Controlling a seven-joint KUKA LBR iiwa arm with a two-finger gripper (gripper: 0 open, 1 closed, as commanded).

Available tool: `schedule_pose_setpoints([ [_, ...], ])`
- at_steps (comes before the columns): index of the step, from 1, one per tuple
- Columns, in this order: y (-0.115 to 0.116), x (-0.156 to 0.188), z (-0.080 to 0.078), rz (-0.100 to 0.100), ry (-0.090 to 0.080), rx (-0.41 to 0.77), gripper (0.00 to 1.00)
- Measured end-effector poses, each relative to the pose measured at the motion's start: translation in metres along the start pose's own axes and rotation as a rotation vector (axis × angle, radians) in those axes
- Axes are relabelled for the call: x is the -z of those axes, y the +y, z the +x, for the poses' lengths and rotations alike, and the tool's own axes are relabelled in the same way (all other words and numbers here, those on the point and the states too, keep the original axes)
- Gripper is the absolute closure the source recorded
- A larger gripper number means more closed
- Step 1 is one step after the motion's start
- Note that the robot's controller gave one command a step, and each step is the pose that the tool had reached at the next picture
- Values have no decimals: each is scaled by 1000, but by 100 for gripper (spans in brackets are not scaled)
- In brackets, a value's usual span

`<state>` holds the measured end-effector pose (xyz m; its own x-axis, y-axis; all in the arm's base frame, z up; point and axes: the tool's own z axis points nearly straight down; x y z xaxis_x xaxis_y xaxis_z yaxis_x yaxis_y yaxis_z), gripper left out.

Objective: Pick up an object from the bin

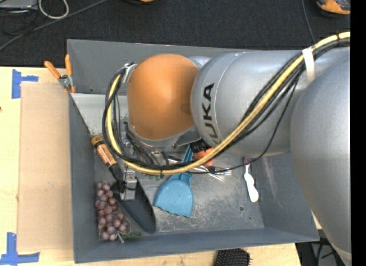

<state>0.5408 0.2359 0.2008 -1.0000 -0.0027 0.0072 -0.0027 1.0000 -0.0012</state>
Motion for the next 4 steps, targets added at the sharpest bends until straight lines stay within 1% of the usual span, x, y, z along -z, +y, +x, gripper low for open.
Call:
schedule_pose_setpoints([
  [1,-1,3,-2,-1,-6,-4,0],
  [2,-4,-53,-15,-1,-8,140,0],
  [3,-27,-100,-29,0,-12,469,0],
  [4,-32,-118,-39,-3,-10,248,0],
])
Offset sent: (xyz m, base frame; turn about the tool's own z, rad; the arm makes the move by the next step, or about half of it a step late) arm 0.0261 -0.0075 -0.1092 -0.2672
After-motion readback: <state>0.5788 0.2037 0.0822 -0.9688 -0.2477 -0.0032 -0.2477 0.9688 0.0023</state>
